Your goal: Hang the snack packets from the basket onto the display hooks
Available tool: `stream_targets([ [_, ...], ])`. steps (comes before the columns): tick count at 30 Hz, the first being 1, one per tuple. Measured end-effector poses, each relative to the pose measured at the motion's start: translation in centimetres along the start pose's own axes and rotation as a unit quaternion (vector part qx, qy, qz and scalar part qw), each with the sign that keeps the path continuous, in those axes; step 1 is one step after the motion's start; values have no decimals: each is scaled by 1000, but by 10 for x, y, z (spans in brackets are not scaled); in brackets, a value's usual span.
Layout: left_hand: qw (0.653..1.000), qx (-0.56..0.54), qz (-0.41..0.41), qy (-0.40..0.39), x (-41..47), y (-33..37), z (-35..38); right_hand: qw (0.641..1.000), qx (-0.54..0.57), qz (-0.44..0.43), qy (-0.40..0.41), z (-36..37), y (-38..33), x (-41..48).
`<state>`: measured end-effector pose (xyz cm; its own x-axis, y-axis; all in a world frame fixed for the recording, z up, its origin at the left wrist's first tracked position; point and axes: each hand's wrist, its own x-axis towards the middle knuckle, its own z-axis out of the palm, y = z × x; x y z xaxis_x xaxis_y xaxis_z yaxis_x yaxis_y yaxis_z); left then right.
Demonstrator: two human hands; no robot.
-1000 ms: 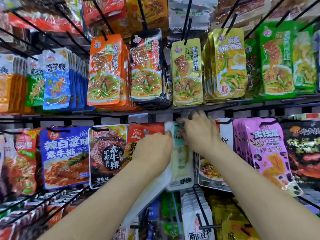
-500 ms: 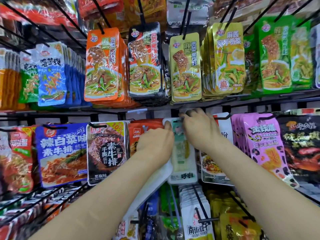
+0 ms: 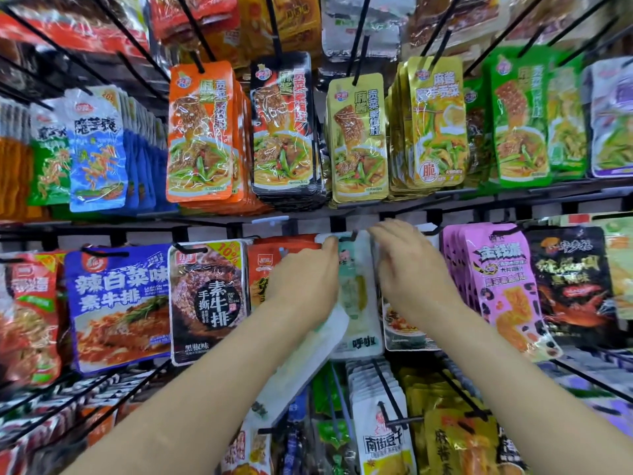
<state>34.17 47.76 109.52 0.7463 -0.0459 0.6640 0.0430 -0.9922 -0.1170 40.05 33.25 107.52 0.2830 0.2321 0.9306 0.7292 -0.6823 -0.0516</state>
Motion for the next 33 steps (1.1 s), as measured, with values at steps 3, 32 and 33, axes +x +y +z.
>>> stream_targets([
  [3, 996, -81, 19, 40, -14, -1, -12, 913, 310, 263, -40, -33, -24, -23],
  [32, 796, -580, -70, 156, -41, 6, -30, 885, 414, 189, 97, -50, -58, -21],
  [33, 798, -574, -68, 172, -38, 7, -31, 900, 387, 169, 104, -50, -59, -18],
])
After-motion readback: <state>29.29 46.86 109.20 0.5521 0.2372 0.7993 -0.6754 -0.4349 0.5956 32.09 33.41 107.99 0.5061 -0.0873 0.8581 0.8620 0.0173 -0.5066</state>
